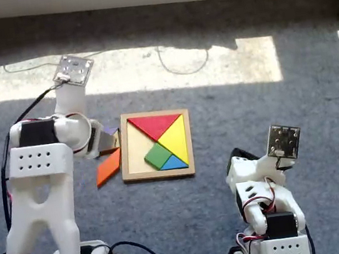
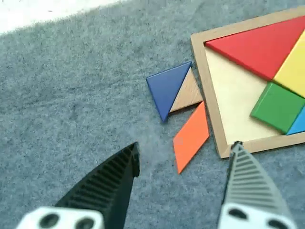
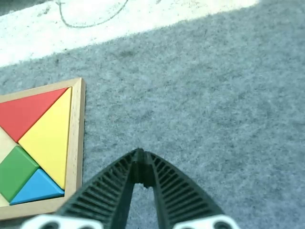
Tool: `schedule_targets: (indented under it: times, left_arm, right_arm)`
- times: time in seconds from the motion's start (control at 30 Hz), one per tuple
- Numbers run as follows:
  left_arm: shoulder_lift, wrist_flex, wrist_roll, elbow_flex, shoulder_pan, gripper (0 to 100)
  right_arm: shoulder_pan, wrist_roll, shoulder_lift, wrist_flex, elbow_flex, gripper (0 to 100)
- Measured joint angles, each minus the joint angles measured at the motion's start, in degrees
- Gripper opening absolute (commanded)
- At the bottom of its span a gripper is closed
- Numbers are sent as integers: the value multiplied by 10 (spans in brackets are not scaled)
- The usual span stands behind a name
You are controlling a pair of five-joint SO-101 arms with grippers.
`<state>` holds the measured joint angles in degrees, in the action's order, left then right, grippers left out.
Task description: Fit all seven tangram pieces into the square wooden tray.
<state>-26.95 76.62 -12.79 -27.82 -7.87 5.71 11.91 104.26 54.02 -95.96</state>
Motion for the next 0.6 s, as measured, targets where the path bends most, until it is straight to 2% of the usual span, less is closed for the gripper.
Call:
schedule_targets:
  times: [0.13,0.3,0.43,0.6]
  left_arm:
    - [0,-10,-73,-46,-39,294]
    - [0,-90,-121,-118,-54,294]
    - [0,-154,-128,-161,-55,294]
    - [75,-183,-113,-163,-48,298]
  right_arm:
    - [0,0,0,0,0,5]
    - [0,0,0,0,0,5]
    - [0,0,0,0,0,5]
    - [0,0,0,0,0,5]
